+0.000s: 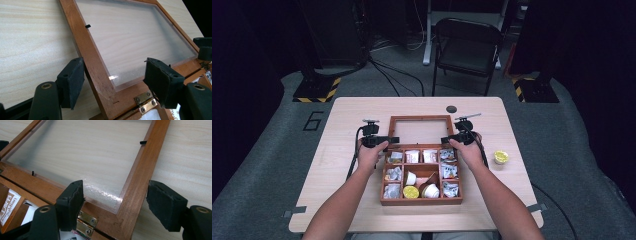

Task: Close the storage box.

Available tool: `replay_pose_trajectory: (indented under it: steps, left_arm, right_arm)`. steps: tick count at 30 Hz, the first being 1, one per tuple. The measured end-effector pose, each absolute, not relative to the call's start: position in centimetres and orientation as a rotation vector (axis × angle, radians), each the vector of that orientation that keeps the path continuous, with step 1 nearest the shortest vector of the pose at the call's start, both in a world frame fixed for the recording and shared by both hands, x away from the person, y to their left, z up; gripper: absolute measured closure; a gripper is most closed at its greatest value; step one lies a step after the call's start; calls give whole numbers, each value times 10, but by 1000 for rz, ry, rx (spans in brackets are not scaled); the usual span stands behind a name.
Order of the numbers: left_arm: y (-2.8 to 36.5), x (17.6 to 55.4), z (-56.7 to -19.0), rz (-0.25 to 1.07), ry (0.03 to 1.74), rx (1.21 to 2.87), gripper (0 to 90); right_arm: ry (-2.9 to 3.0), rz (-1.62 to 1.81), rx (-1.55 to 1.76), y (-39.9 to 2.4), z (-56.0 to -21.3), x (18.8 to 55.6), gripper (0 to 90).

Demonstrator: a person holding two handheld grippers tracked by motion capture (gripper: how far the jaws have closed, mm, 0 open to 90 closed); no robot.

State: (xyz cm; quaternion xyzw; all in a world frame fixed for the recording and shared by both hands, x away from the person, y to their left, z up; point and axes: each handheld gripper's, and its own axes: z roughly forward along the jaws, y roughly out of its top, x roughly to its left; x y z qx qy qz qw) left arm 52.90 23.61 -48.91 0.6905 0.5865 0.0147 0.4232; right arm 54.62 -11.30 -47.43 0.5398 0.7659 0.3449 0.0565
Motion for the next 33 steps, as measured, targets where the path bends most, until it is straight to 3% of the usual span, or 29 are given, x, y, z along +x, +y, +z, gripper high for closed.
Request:
replay_pose_trajectory:
  steps: [33]
  left_arm:
    - [234, 534, -501, 5, 1463, 1741, 312]
  right_arm:
    - [2348, 1088, 1704, -119, -484, 555, 280]
